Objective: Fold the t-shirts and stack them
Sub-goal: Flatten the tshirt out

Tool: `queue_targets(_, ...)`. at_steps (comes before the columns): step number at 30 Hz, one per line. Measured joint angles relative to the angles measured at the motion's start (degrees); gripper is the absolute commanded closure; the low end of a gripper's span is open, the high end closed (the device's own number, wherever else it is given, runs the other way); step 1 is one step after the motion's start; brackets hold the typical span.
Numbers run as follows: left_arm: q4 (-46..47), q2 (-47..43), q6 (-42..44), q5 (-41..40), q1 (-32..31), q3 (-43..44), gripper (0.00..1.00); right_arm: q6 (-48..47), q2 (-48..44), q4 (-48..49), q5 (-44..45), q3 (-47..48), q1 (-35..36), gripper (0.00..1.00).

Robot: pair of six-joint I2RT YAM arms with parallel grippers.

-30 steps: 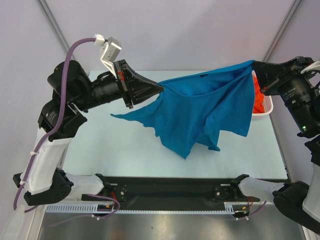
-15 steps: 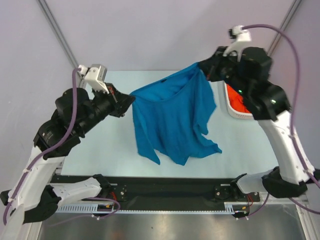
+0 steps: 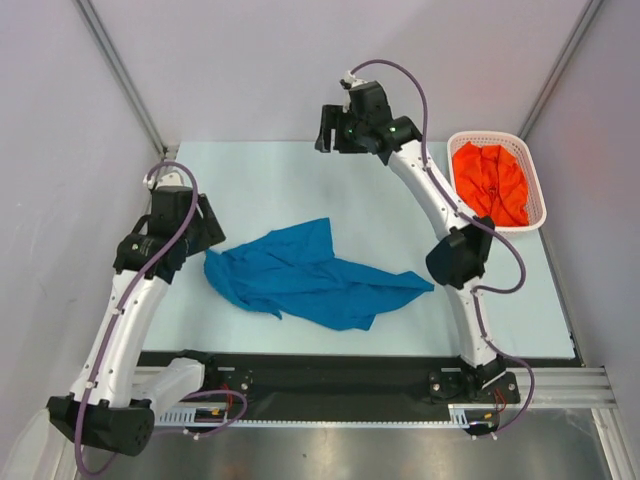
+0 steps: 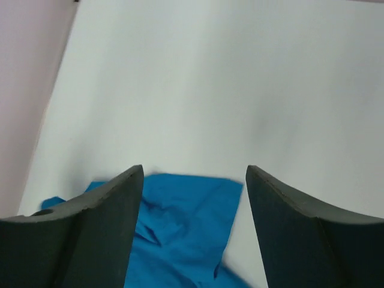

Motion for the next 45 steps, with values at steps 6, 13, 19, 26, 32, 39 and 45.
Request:
queue_targets(6,0.7,-1.5,-1.0,3.5,0.1,-2.3,0.18,-1.3,-7.0,-9.1,1.4,-15.3,-0.1,0.24)
queue_targets(13,0.0,-3.0,-4.2,14.1,-4.0,-13.0,0.22,2.3,-38.4,-9.8,-1.7,-64.6,4.7,0.25)
queue_targets(19,-1.0,-0.9,-8.4,18.7,-15.5,-16.2,0.18,10.0,-49.2,-4.8,-2.9,-82.3,11.3,0.21)
queue_targets(26,-1.2,0.7,-8.7,18.7,-16.7,-16.2,0.17,15.8,-39.9,5.3,-1.9,-85.6,16.3,0.26)
queue_targets(32,-2.1,0.7,-7.2,17.5,-16.6,-14.4,0.21,17.9,-32.4,8.5,2.8,-82.5,18.7,1.00)
queue_targets(39,-3.3,-1.2,-5.4,16.9,-16.4,-12.2,0.34,12.8,-27.9,5.5,6.5,-63.9,9.7,0.94)
queue_targets(45,-3.9,-2.7,-5.0,15.5,-16.3,-9.9,0.35,5.1,-10.0,2.6,0.4,-34.4,-0.5,0.28)
